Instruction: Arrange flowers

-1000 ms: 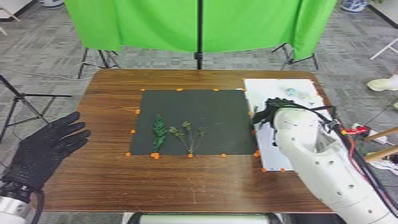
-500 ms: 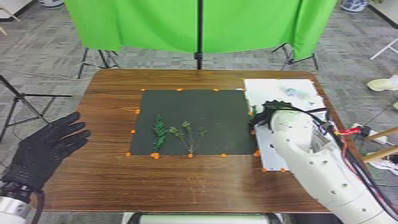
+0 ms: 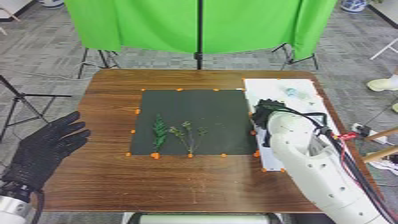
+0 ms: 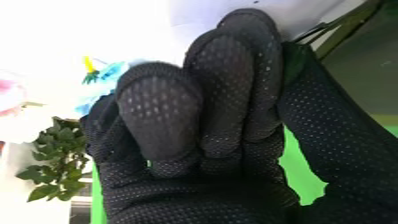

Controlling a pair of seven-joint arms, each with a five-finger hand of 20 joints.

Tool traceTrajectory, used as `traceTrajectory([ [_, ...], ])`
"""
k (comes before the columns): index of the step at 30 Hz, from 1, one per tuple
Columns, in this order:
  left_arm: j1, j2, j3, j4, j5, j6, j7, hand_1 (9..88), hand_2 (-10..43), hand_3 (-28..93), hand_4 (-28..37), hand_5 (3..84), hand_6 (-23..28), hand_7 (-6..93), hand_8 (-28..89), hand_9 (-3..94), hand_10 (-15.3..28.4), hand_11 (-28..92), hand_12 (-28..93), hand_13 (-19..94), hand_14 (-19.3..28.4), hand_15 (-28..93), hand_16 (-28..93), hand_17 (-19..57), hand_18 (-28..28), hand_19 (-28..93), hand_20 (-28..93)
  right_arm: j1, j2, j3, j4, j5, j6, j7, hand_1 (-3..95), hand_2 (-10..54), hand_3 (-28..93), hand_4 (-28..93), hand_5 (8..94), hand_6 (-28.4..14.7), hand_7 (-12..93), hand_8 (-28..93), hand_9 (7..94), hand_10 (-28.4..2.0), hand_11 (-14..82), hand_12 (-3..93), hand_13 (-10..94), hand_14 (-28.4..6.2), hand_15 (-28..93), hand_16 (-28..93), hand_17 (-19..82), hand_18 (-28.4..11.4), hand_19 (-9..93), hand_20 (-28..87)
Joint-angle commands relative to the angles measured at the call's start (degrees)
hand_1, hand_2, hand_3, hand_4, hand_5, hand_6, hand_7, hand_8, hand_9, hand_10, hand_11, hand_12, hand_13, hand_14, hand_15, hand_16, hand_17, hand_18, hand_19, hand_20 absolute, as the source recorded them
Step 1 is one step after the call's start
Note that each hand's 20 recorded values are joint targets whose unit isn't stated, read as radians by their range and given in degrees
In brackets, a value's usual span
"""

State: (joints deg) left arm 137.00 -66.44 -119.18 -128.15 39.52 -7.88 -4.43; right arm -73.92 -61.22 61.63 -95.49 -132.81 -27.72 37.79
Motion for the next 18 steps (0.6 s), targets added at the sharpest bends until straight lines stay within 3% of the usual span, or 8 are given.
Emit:
traceTrajectory([
  [1,0.4,-0.39,0.18,0.38,0.28,0.10,-0.34,25.6,-0.2,72,-25.3,35.3,3.4,19.8,-11,30.3,12.4,26,15,23,15.4,41,-3,-8.3,22.0,48,8,-4.2,0.8,1.4,-2.7,0.1,6.2,-3.4,37.4,-4.0,92,-18,87.8,-6.2,43,7,92.9,-8.8,44.1,24.4,88,-5.4,67,24,48,-19.0,93,56],
  [13,0.7,-0.48,0.09,0.26,0.23,0.14,-0.10,25.5,-0.2,72,-25.3,35.3,3.4,20.0,-11,30.3,12.3,26,15,23,15.4,41,-3,-8.3,21.9,48,8,-5.7,0.8,4.5,-9.4,4.3,12.6,-7.5,36.2,-2.4,92,-16,89.1,-6.9,44,5,93.6,-8.7,45.7,24.9,88,-5.8,69,24,48,-19.4,93,59],
  [18,0.9,-0.47,0.02,0.25,0.27,0.09,0.00,25.6,-0.2,72,-25.2,35.4,3.4,19.9,-11,30.2,12.3,27,15,23,15.5,41,-3,-8.3,22.0,48,8,-6.7,0.2,5.2,-11.3,6.4,10.7,-7.5,36.1,-2.2,92,-16,89.2,-7.0,44,5,93.7,-8.6,46.1,24.8,88,-5.8,69,24,48,-19.4,93,59],
])
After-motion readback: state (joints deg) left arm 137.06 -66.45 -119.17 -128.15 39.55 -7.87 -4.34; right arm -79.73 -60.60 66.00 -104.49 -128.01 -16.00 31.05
